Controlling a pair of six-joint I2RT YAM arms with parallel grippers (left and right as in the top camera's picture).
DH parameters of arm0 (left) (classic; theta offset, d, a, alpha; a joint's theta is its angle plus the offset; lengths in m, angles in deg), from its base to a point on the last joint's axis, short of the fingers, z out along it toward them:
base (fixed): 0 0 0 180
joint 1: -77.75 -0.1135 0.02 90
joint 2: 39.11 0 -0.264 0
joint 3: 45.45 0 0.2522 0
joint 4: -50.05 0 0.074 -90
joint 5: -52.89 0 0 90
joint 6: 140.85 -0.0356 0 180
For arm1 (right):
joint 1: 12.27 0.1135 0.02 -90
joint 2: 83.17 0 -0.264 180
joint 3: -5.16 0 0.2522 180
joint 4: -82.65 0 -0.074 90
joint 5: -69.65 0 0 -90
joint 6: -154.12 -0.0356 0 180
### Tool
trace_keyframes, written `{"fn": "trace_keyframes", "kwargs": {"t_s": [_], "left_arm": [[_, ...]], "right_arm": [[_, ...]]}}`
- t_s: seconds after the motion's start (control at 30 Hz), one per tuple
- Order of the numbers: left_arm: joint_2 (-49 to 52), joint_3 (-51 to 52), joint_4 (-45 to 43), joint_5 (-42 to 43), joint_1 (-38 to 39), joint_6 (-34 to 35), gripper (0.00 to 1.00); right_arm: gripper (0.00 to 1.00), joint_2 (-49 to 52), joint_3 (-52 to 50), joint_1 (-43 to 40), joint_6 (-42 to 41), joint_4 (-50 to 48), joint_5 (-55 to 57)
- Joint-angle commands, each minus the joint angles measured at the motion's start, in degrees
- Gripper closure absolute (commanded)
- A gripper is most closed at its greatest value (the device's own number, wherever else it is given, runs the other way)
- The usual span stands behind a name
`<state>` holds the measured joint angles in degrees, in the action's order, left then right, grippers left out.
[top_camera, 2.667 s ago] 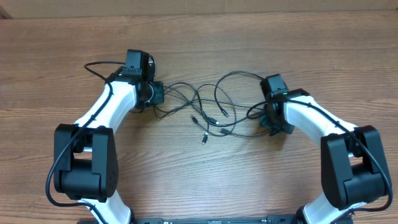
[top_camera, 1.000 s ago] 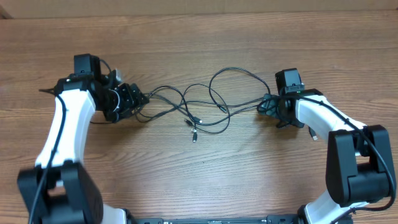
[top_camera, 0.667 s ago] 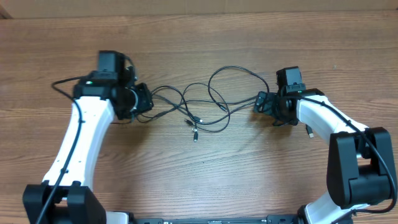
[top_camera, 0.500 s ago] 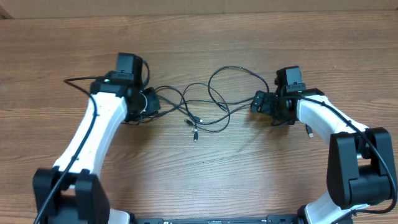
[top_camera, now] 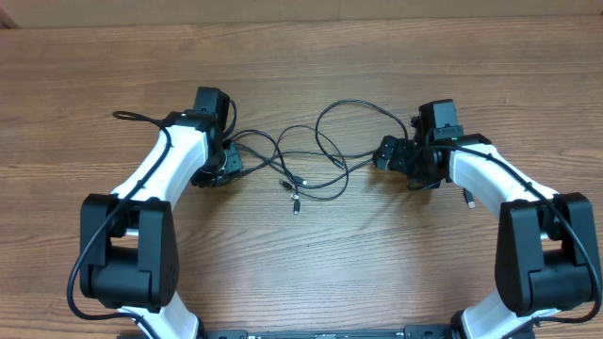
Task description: Untangle cables
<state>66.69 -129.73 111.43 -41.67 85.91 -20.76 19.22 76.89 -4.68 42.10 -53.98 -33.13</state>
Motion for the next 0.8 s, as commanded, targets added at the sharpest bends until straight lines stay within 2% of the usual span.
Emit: {"fn": "trace_keyframes", "kwargs": {"t_s": [0.0,0.23,0.3,0.47,0.67,0.77], "left_arm": [[0.3,0.4,-1.7,-1.7,0.1,0.1,0.59],[0.3,0.4,-3.1,-1.6,0.1,0.1,0.63],[0.3,0.4,-3.1,-1.4,0.2,0.1,0.68],[0.4,0.4,-4.3,3.0,0.7,-0.1,0.70],[0.5,0.4,-8.2,16.2,0.8,-9.7,0.70],[0.5,0.4,-9.0,18.4,1.2,-12.4,0.69]], "right_arm": [[0.00,2.1,-1.4,0.4,-0.4,0.6,-1.9],[0.00,2.1,-1.4,0.4,-0.4,0.6,-1.9],[0.00,2.1,-1.4,0.4,-0.4,0.6,-1.9],[0.00,2.1,-1.4,0.4,-0.4,0.5,-1.9],[0.00,2.1,-1.4,0.4,-0.3,-0.4,-4.9],[0.00,2.1,-1.4,0.4,3.5,-1.3,-10.2]]}}
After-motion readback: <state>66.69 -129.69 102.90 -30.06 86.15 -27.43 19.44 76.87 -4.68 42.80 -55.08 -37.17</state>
